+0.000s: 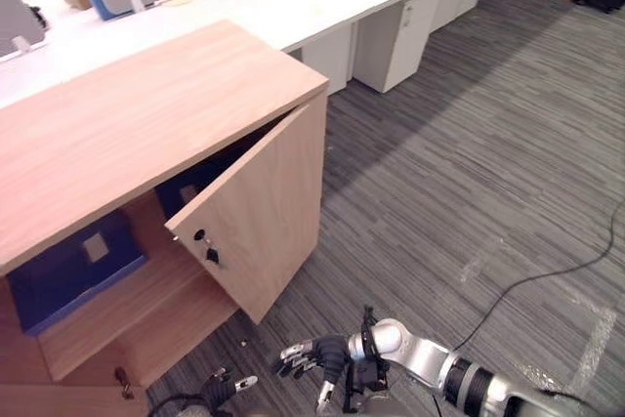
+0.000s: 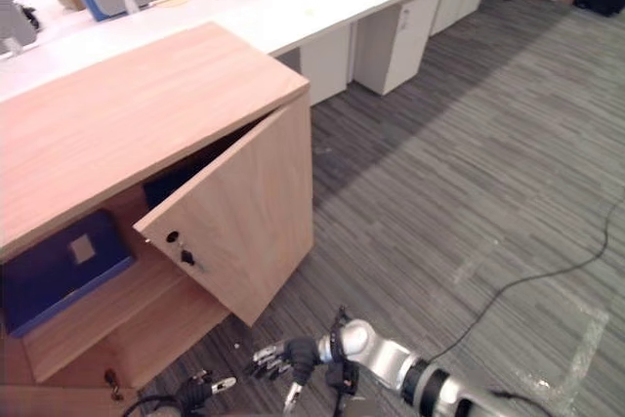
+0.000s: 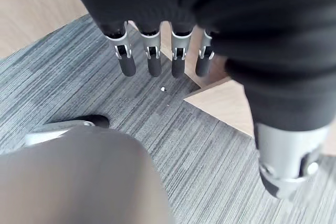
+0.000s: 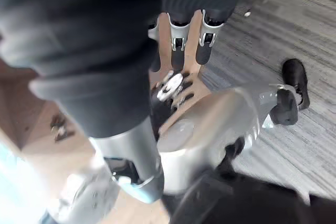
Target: Walk over to the cabinet, pick up the folder, carry it to the office cabinet, place the folder inside the office cabinet, then close the office cabinet door
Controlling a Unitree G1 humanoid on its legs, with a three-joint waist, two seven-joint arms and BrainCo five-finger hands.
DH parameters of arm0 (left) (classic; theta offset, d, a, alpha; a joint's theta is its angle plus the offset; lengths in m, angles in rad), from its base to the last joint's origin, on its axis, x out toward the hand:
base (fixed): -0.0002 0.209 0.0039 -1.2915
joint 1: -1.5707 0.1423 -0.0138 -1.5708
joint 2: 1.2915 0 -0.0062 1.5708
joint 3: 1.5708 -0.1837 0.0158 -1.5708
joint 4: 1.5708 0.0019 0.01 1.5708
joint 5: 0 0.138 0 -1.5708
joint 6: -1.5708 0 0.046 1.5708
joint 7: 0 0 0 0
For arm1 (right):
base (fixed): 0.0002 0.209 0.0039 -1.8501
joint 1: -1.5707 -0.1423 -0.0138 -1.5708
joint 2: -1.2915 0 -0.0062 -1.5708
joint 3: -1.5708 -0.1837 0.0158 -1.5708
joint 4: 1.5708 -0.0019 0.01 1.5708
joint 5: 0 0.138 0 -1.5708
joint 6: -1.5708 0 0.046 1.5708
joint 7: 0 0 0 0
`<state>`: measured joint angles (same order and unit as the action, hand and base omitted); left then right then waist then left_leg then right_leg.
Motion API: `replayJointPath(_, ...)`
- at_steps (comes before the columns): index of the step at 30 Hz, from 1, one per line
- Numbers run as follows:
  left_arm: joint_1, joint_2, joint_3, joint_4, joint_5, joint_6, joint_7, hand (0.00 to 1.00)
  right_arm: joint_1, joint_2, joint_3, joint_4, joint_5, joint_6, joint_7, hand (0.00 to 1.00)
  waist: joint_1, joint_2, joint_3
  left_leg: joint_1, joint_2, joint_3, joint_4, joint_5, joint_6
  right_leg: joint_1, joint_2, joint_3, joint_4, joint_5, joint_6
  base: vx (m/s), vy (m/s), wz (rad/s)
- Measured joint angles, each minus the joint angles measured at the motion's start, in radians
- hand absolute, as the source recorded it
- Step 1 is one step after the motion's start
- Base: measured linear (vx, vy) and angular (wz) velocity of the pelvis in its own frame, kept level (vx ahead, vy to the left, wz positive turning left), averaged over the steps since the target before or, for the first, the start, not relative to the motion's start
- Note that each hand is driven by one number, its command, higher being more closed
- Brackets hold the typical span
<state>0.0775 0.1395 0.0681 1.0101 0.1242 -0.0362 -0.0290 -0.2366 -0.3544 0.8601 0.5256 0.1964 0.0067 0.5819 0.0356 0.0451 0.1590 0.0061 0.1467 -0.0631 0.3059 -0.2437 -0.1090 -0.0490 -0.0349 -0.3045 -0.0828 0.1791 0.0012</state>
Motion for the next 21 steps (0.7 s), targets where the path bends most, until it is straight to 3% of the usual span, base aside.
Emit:
replayJointPath(3, 0.001, -0.015, 0.007, -0.001, -0.026, 0.003, 0.004, 0.0, 0.034, 0.026, -0.176, 0.153, -0.084, -0.03, -0.096, 0.0, 0.01, 0.019, 0.017, -0.095, 0.024, 0.058, 0.151, 0.002, 0.0, 0.027, -0.003, -0.077, 0.001, -0.025, -0.008, 0.02, -0.003, 0.87)
replayJointPath(4, 0.007, -0.019, 0.006, -0.006, -0.051, 0.006, 0.005, 0.0, 0.042, 0.028, -0.262, 0.218, -0.127, -0.038, -0.146, 0.0, 0.016, 0.032, 0.024, -0.116, 0.05, 0.149, 0.19, 0.009, 0.009, 0.039, -0.004, -0.105, 0.003, -0.04, -0.009, 0.0, -0.017, 0.71)
replayJointPath(6, 0.016, -0.019, 0.005, -0.008, -0.09, 0.01, 0.008, 0.0, 0.056, 0.039, -0.399, 0.292, -0.213, -0.042, -0.226, 0.0, 0.015, 0.034, 0.024, -0.127, 0.066, 0.253, 0.162, 0.036, 0.041, 0.034, -0.013, -0.148, 0.005, -0.048, -0.014, -0.01, -0.047, 0.78)
replayJointPath(9, 0.0, -0.016, 0.008, -0.008, -0.155, 0.015, 0.014, 0.0, 0.112, 0.091, -0.711, 0.457, -0.303, -0.038, -0.356, 0.0, 0.007, 0.032, 0.026, -0.141, 0.151, 0.522, 0.344, -0.022, 0.147, 0.04, -0.034, -0.275, 0.005, -0.057, -0.027, 0.01, -0.076, 0.92)
replayJointPath(11, -0.014, -0.022, 0.005, -0.009, -0.183, 0.017, 0.015, 0.0, 0.165, 0.106, -0.853, 0.534, -0.315, -0.02, -0.416, 0.0, -0.015, 0.034, 0.021, -0.103, 0.161, 0.629, 0.323, -0.02, 0.145, 0.057, -0.062, -0.372, 0.018, -0.065, -0.017, 0.07, 0.001, 1.65)
replayJointPath(12, -0.042, -0.04, -0.015, -0.013, -0.207, 0.017, 0.015, 0.0, 0.198, 0.123, -0.952, 0.591, -0.314, 0.002, -0.458, 0.0, -0.036, 0.045, 0.014, -0.082, 0.133, 0.672, 0.204, -0.011, 0.116, 0.066, -0.08, -0.452, 0.037, -0.071, -0.007, 0.07, 0.113, 1.97)
replayJointPath(13, -0.05, -0.045, -0.023, -0.019, -0.21, 0.017, 0.015, 0.0, 0.213, 0.134, -0.986, 0.608, -0.312, 0.007, -0.468, 0.0, -0.039, 0.04, 0.017, -0.074, 0.119, 0.674, 0.167, -0.012, 0.114, 0.069, -0.087, -0.481, 0.042, -0.071, -0.003, 0.04, 0.143, 1.64)
replayJointPath(15, -0.052, -0.055, -0.056, -0.024, -0.214, 0.018, 0.011, 0.0, 0.242, 0.202, -1.096, 0.628, -0.285, 0.02, -0.504, 0.0, -0.036, 0.006, 0.013, -0.056, 0.052, 0.637, 0.051, 0.019, 0.101, 0.079, -0.113, -0.536, 0.039, -0.064, 0.01, -0.01, 0.13, 0.88)
replayJointPath(18, -0.034, -0.057, -0.109, -0.034, -0.221, 0.018, 0.001, 0.0, 0.274, 0.222, -1.189, 0.626, -0.272, 0.03, -0.52, 0.0, -0.045, 0.003, -0.007, 0.019, -0.054, 0.59, -0.138, 0.116, 0.111, 0.114, -0.165, -0.581, 0.05, -0.061, 0.028, 0.03, 0.118, 0.64)
replayJointPath(21, -0.03, -0.064, -0.161, -0.038, -0.244, 0.016, -0.003, 0.0, 0.278, 0.232, -1.247, 0.623, -0.26, 0.035, -0.524, 0.0, -0.056, 0.009, -0.015, 0.062, -0.106, 0.533, -0.278, 0.193, 0.122, 0.106, -0.231, -0.632, 0.167, -0.111, 0.05, 0.04, 0.1, 0.55)
